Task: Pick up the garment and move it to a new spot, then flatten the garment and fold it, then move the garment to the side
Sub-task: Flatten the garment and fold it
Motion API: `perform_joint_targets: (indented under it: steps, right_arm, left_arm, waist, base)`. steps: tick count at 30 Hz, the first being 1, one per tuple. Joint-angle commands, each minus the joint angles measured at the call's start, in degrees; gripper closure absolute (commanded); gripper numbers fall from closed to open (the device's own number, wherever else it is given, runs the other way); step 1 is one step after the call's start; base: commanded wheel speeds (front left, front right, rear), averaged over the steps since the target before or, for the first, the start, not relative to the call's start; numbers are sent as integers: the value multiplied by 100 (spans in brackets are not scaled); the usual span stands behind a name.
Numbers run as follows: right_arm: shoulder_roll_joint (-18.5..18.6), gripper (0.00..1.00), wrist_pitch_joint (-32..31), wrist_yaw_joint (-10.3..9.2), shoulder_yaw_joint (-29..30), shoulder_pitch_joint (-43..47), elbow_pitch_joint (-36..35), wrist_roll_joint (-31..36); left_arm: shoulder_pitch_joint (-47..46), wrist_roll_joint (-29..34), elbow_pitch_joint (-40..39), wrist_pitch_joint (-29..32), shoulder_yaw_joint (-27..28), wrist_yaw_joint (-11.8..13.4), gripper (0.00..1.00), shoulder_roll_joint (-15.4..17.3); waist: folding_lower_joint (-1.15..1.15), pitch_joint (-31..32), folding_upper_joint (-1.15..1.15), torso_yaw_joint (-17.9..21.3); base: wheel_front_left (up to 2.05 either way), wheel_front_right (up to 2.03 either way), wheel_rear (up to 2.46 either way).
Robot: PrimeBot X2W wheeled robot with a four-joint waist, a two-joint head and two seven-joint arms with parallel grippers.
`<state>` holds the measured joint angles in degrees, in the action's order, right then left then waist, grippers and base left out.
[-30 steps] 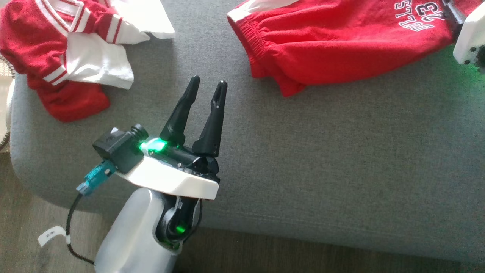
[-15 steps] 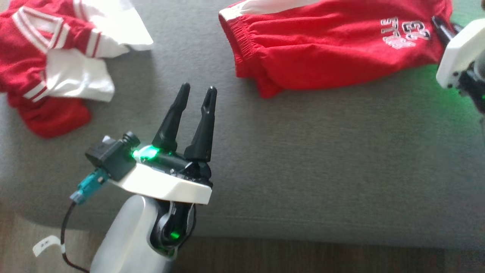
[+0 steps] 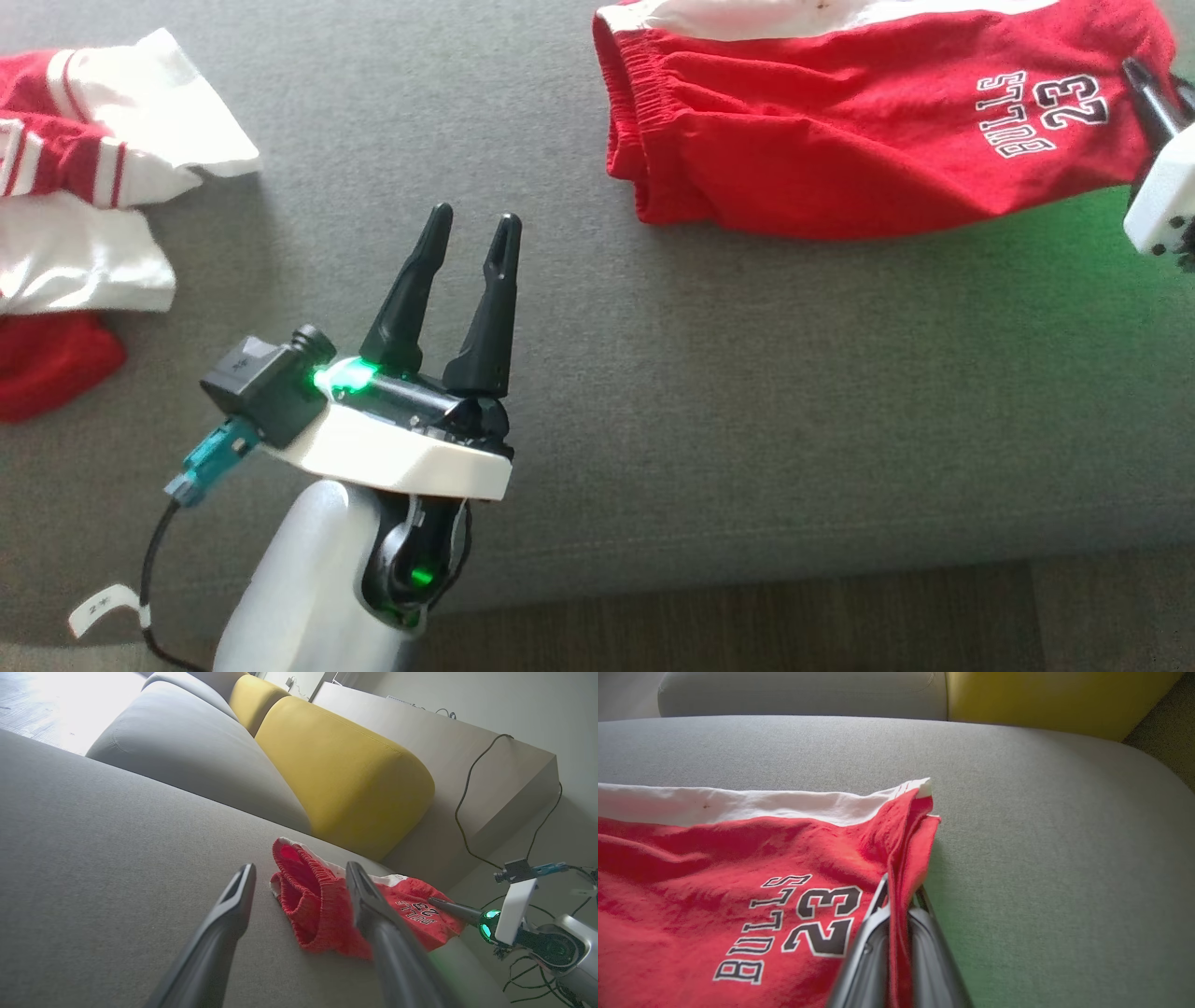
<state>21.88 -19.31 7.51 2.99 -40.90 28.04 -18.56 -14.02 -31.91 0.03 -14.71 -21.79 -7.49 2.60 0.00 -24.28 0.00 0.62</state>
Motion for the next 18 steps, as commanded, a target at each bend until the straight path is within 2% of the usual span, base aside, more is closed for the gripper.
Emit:
perform_joint_targets:
  steps: [1,9,14,18]
  right_arm:
    - [37,100,-45,-2,25,31,-338,48]
    - [-403,100,-328,-2,-217,-77,-1077,157]
    - [-589,100,-497,-2,-641,-336,-1213,155]
    - [-707,100,-598,-2,-1205,-673,-1061,135]
  left_arm:
    - [38,51,-192,-29,132,0,0,43]
    - [12,23,-108,-29,32,0,0,44]
    - [21,-35,-77,-29,-45,0,0,42]
    - [50,-105,-30,-29,-107,0,0,38]
  waist:
    - [0,17,0,54]
    - [0,115,0,65]
    - [0,191,0,-90]
    - [0,275,0,-300]
  base:
    - [0,0,0]
    - [0,0,0]
    - [0,0,0]
    - [0,0,0]
